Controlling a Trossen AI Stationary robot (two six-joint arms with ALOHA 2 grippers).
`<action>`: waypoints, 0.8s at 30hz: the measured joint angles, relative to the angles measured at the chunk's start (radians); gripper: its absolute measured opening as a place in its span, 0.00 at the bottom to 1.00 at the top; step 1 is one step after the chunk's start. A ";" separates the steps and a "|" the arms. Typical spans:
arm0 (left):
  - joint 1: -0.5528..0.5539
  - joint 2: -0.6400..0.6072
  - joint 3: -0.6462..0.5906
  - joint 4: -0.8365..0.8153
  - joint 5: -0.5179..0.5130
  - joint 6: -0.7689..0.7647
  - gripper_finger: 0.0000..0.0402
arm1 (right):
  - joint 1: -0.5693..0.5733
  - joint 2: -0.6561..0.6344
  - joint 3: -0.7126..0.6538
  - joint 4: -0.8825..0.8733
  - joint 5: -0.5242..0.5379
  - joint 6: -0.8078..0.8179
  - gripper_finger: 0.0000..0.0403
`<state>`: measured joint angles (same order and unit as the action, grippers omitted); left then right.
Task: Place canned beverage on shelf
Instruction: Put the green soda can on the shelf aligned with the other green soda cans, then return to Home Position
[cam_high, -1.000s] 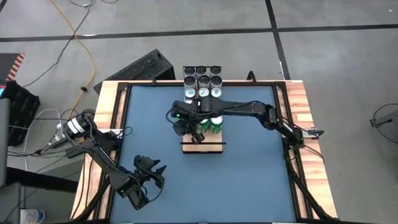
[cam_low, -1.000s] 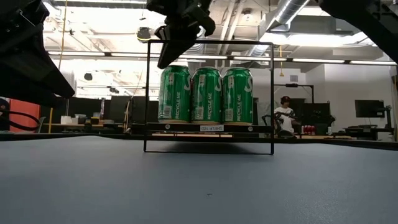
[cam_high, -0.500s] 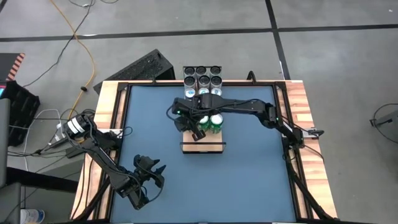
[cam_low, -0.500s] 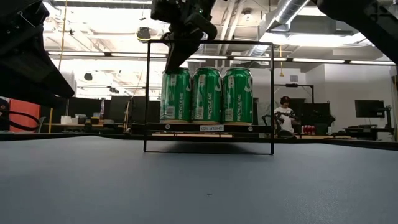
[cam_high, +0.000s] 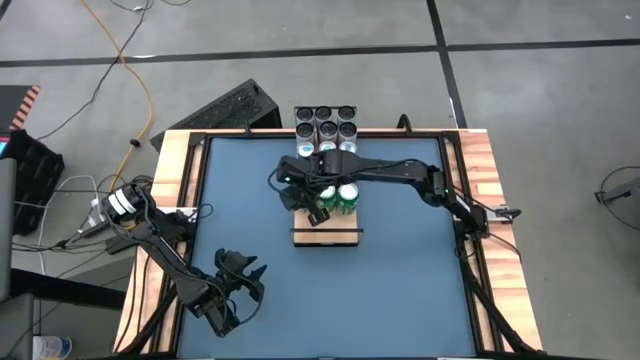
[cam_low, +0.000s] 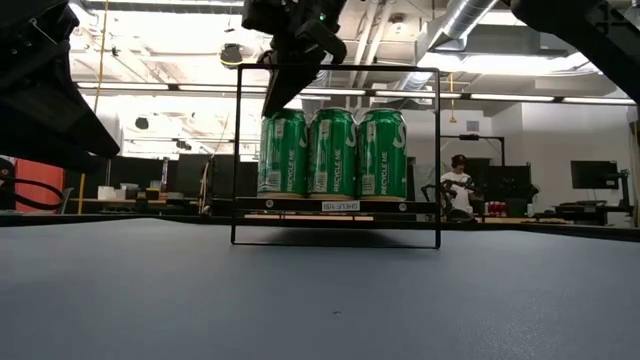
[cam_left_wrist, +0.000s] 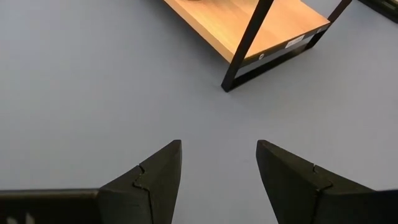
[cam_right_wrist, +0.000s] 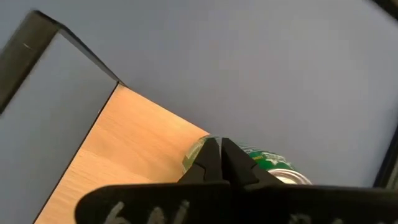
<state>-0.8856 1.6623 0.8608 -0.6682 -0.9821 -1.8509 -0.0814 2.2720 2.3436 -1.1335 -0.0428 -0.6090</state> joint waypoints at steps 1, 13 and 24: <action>0.000 0.000 0.000 0.000 0.000 -0.005 0.48 | 0.003 -0.006 0.006 -0.004 0.001 0.005 0.00; 0.029 -0.076 0.000 -0.022 -0.006 0.027 0.48 | 0.031 -0.241 0.011 0.007 -0.003 0.170 0.00; 0.161 -0.467 0.000 -0.023 0.000 0.345 0.48 | 0.069 -0.520 0.011 -0.199 0.064 0.337 0.00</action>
<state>-0.7247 1.1952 0.8608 -0.6910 -0.9822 -1.5055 -0.0121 1.7516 2.3550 -1.3326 0.0216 -0.2725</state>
